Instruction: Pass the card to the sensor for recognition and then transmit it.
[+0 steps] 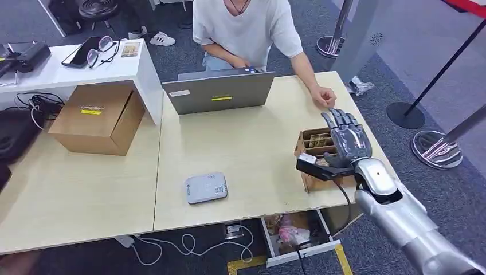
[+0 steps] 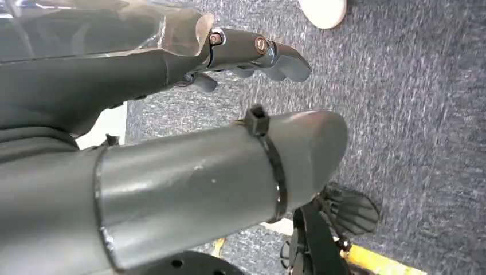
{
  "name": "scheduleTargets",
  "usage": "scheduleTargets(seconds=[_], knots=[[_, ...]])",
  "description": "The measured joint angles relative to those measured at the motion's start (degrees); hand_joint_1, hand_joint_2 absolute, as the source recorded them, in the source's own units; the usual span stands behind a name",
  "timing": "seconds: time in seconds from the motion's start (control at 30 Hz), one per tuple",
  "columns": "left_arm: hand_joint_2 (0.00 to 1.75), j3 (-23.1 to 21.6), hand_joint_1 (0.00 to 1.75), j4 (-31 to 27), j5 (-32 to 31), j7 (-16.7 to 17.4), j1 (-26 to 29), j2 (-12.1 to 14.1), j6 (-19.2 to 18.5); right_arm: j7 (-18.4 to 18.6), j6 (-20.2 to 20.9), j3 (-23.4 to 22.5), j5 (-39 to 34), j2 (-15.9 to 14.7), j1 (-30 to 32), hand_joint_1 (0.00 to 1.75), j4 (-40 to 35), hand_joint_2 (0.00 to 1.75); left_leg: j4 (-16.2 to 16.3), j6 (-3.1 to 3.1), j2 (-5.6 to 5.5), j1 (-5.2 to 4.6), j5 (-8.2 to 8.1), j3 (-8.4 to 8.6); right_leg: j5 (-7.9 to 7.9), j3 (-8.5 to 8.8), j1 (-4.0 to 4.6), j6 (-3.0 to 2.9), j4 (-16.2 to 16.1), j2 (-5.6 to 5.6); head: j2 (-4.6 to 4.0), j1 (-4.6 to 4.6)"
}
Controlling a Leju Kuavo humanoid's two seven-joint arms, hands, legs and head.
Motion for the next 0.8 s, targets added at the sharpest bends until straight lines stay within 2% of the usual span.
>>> scheduleTargets(seconds=[0.33, 0.4, 0.8], knots=[[0.00, 0.00, 0.00, 0.00, 0.17, -0.24, -0.01, -0.81, 0.88, 0.11, 0.00, -0.26, -0.07, -1.46, 0.67, 0.00, -0.75, 1.75, 0.00, 0.00, 0.00, 0.01, 0.00, 0.00, 0.00, 0.00, 0.01, 0.00, 0.00, 0.00, 0.00, 0.00], [0.00, 0.00, 0.00, 0.00, 0.17, -0.33, -0.01, -0.87, 0.88, 0.13, 0.04, -0.26, -0.02, -1.55, 0.70, 0.05, -0.81, 1.75, 0.00, 0.00, 0.00, 0.01, 0.00, 0.01, 0.00, 0.00, 0.01, 0.00, 0.00, 0.00, 0.00, 0.00], [0.00, 0.02, 0.00, 0.00, 0.13, -0.64, -0.12, -1.07, 0.81, -0.59, 0.96, -0.02, 0.35, -1.47, 0.65, 0.03, -0.81, 1.75, 0.00, 0.00, 0.00, 0.01, 0.00, -0.02, 0.00, 0.01, 0.00, 0.00, 0.00, -0.01, 0.00, 0.00]])
